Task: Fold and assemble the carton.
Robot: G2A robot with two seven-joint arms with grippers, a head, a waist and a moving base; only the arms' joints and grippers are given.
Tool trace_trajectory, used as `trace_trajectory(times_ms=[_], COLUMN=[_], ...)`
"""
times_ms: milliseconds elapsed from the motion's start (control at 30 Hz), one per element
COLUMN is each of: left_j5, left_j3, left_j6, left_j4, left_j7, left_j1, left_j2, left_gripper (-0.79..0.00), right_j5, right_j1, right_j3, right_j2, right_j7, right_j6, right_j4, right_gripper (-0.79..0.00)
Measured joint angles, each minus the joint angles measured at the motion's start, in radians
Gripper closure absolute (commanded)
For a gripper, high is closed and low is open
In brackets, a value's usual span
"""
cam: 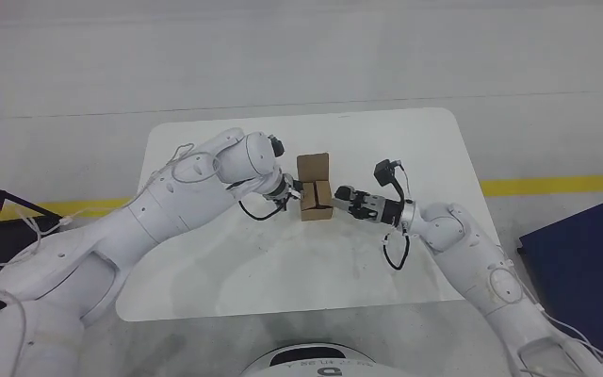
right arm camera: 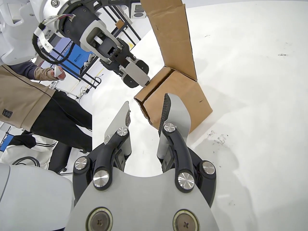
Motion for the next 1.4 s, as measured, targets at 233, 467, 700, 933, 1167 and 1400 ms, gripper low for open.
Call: trace_trajectory(times_ms=[233,467,700,933,1167,1400], left_j5=[0.004,0.034,0.069,0.045,-0.053,-0.111], left_j3=[0.021,0.041,0.069,0.122,0.121,0.063], left_j6=[-0.024,-0.035,-0.022,0.018,0.063,0.058], left_j4=[0.071,0.102,0.045,-0.019,-0.043,-0.073], left_j7=[-0.019,-0.051,-0.082,-0.042,0.003,0.054], left_j1=[-0.021,-0.041,-0.083,-0.105,-0.090,-0.041], left_j2=[-0.048,-0.082,-0.082,-0.059,-0.047,-0.019], left_gripper=[-0.172,0.000,0.000,0.000,-0.366,-0.745], right_j5=[0.000,0.006,-0.013,-0.247,-0.541,-0.746], right_j1=[-0.021,-0.024,-0.016,-0.031,-0.035,-0.003], right_j3=[0.020,0.024,0.036,0.113,0.101,0.057], right_j2=[0.007,0.009,0.008,0.006,-0.004,-0.010], right_j7=[-0.004,-0.002,-0.039,-0.309,-0.454,-0.608], right_j6=[0.004,0.008,-0.009,-0.161,-0.176,-0.175], right_j4=[-0.013,-0.019,-0.038,-0.075,-0.054,-0.008], right_gripper=[-0.311,-0.311,-0.342,-0.372,-0.471,-0.548])
